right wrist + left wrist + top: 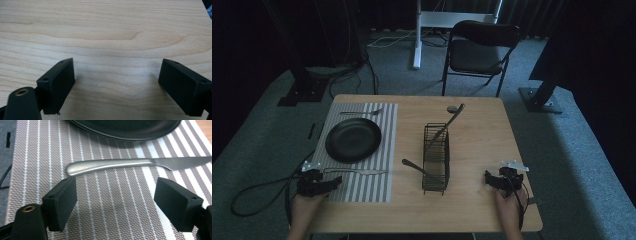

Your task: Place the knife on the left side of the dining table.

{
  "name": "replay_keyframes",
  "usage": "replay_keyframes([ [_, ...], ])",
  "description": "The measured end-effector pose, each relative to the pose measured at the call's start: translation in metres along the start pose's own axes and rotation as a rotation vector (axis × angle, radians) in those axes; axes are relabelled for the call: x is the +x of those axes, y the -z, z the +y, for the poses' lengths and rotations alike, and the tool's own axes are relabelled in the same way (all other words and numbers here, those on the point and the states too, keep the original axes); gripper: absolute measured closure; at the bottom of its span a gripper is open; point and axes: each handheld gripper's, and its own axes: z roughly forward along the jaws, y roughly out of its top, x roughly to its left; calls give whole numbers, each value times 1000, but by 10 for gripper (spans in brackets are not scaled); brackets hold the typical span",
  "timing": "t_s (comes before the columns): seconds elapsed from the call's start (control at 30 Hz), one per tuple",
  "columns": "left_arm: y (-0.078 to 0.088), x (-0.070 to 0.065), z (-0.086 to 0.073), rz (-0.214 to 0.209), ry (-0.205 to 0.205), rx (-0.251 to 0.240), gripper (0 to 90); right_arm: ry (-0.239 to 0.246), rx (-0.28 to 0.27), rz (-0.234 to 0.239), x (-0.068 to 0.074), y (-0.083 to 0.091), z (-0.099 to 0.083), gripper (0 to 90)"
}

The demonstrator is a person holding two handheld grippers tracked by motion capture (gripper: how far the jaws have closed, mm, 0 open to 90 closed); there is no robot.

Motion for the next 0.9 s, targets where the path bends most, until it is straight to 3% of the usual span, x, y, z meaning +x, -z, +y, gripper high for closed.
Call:
replay_keyframes([
  [0.1,-2,-4,-5,-15,-6,-1,112,0,0,0,0,0,0,126],
  [0.2,-2,-8,-11,-1,-18,-22,103,0,0,0,0,0,0,126],
  [0.27,-2,-9,-13,13,-16,-34,6,0,0,0,0,0,0,126],
  [0.43,-5,-11,-20,68,-24,-38,1,0,0,0,0,0,0,126],
  [0.83,-7,-11,-31,125,-51,-61,1,0,0,0,0,0,0,127],
  [0.87,-10,-11,-34,158,-63,-58,1,0,0,0,0,0,0,126],
  [0.9,-10,-11,-34,158,-63,-58,1,0,0,0,0,0,0,126],
])
